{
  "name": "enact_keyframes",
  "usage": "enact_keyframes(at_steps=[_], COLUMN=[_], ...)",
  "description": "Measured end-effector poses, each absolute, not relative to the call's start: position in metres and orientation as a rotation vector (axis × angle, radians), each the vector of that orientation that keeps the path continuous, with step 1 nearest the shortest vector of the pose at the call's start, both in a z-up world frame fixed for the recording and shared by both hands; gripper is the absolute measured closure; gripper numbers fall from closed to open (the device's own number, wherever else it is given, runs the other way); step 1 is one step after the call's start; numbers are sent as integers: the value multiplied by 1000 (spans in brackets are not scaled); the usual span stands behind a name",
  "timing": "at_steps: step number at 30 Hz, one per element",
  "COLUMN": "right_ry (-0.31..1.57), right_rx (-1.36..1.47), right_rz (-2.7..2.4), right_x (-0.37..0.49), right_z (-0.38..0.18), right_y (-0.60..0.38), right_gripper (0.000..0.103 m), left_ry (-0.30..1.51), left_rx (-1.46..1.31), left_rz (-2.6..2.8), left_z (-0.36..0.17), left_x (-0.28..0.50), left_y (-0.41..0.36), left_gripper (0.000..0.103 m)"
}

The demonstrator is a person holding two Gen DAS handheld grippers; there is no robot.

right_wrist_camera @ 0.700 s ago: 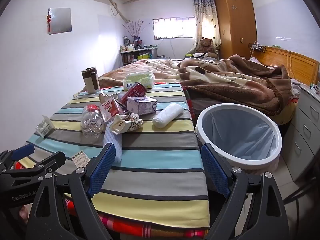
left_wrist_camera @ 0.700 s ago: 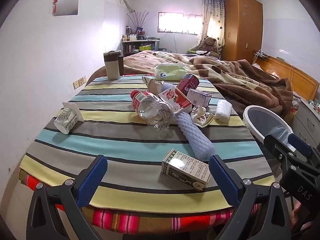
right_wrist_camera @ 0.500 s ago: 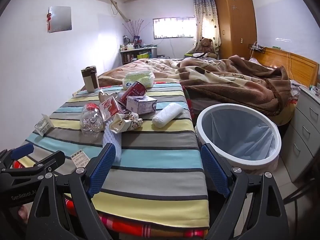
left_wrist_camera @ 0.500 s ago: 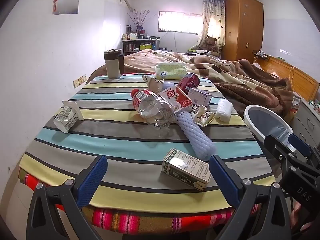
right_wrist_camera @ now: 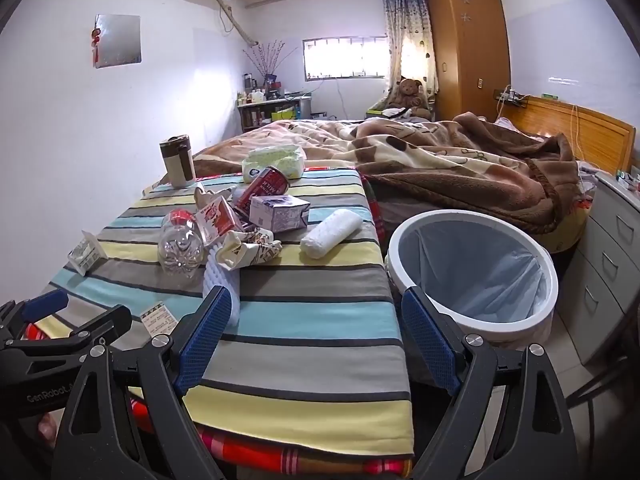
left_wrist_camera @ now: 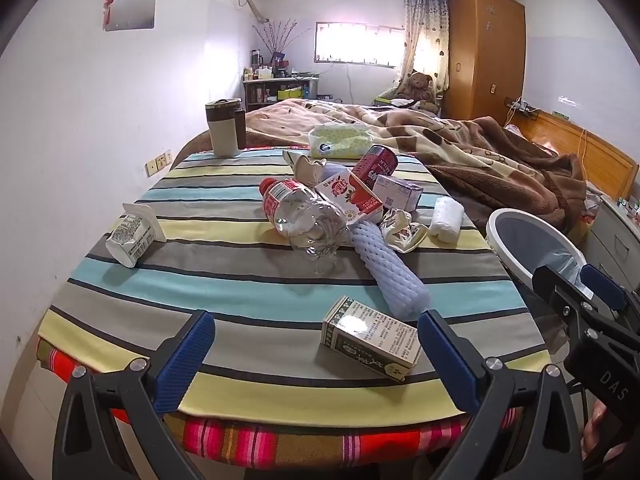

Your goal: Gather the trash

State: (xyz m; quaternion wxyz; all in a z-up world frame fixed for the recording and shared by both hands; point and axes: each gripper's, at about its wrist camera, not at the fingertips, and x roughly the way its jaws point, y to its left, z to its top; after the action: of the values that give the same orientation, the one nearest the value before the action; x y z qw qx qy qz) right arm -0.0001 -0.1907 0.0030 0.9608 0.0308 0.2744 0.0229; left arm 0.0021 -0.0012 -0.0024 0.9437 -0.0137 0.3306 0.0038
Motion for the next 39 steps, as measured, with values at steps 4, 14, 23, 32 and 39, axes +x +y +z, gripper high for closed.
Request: enact_keyframes(at_steps=[4,14,23,32,39], right_ry=[558,560,561,562,562], right_rx=[64,65,65,63,62], right_rz=[48,47,45,44,44], right_x=[0,2,2,2,2], right_z=[3,3,3,3,3], right_y=[-191,-192,-193,-192,-192], right_gripper=[14,14,14,14,14], left_ry=[675,676,676,677,677], left_rx=[-28,-29,-30,-30,-31], left_rz=[9,7,8,8,8], left_z=[-2,-2,-2,-2,-2], left_x=[2,2,3,3,3], left_y=[-2,-2,-2,-1,-1], left_gripper=[0,0,0,0,0])
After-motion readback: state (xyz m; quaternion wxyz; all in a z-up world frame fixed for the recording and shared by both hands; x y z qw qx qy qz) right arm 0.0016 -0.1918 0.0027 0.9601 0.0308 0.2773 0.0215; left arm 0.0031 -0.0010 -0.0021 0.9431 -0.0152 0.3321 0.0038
